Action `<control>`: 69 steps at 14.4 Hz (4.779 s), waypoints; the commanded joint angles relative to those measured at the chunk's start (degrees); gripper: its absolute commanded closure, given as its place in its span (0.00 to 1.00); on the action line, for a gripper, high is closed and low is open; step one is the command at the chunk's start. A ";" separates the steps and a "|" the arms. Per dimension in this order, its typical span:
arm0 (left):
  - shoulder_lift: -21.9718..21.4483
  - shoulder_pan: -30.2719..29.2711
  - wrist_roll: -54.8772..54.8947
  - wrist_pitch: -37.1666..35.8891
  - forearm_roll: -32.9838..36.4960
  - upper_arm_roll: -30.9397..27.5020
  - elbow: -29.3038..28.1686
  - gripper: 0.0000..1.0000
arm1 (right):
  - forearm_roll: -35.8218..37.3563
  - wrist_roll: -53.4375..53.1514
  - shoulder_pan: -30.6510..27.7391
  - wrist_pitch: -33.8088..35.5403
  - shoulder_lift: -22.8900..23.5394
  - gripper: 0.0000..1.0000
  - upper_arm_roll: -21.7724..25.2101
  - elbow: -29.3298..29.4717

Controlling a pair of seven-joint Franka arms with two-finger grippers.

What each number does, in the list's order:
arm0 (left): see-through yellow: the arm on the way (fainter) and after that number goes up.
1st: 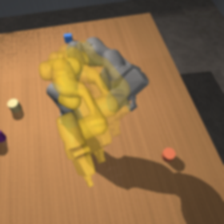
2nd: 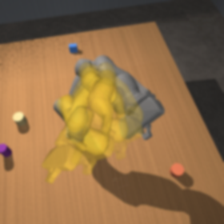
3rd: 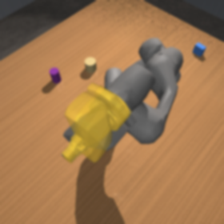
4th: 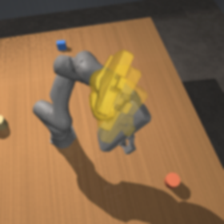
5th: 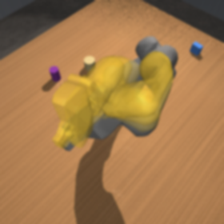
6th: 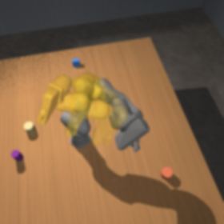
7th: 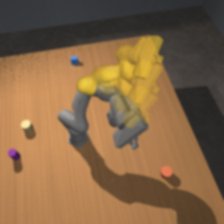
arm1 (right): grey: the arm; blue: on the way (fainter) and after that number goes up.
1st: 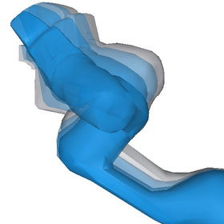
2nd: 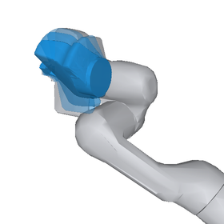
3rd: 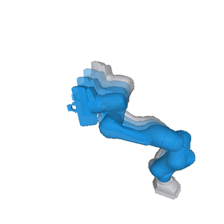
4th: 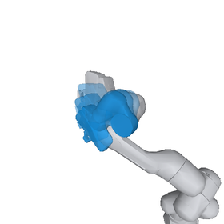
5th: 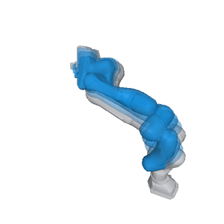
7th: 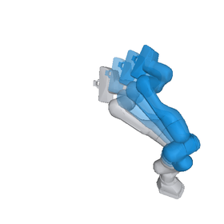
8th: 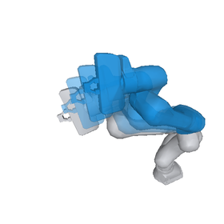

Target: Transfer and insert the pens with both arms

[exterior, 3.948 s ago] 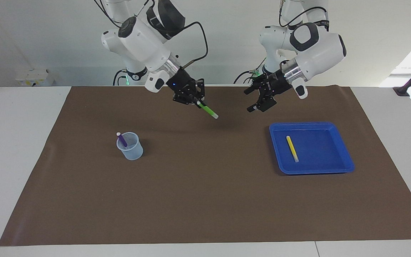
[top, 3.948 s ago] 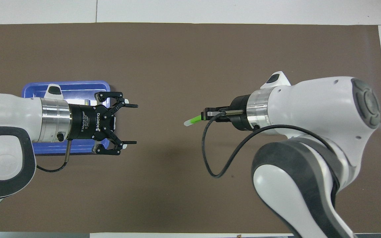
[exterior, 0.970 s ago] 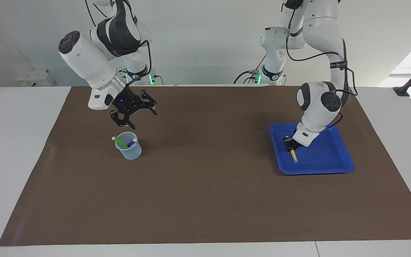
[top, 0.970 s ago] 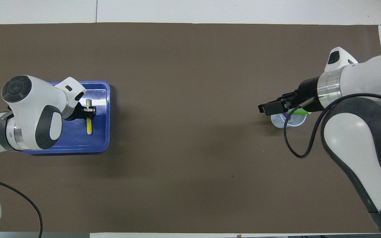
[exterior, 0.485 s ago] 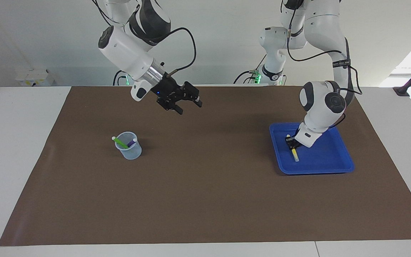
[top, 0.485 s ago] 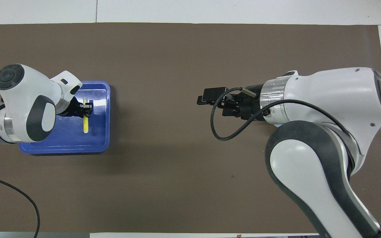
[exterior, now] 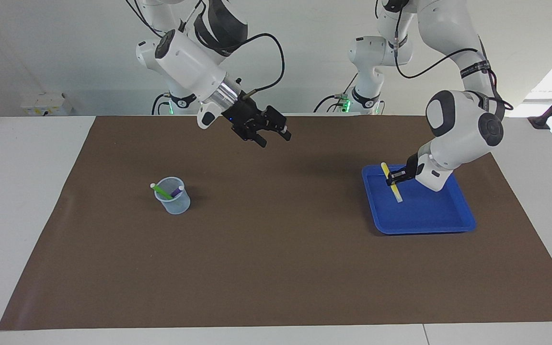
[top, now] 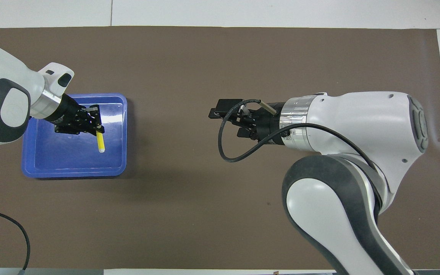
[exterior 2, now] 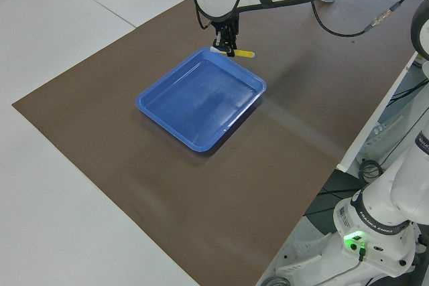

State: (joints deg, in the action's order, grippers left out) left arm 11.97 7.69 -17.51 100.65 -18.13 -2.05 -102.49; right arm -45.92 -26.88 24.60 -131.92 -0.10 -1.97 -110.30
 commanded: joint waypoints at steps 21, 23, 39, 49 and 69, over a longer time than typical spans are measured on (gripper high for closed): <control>-21.11 7.68 -62.11 8.25 -32.49 0.65 -18.36 1.00 | -1.99 -6.88 14.43 -16.09 -0.25 0.23 0.04 -3.69; -21.46 8.21 -63.08 8.34 -32.49 0.65 -18.36 1.00 | -1.89 -6.69 14.43 -16.44 0.02 0.28 0.04 -3.61; -22.17 9.80 -63.26 9.30 -32.76 0.74 -19.24 1.00 | 0.22 -6.69 14.34 -16.00 0.46 1.00 0.04 -2.82; -22.26 10.15 -61.07 9.57 -32.05 0.65 -18.36 0.00 | 14.97 22.77 -7.15 20.96 1.77 1.00 0.48 8.86; -19.10 8.75 -52.12 11.25 -17.06 0.74 -13.36 0.00 | 37.75 66.17 -24.51 21.27 2.31 1.00 0.48 1.68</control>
State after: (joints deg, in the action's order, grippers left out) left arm -8.65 16.96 -73.19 113.06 -39.90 -1.26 -118.44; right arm -9.12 38.34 0.84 -108.13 4.82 -0.85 -103.92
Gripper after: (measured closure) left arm 0.000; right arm 0.828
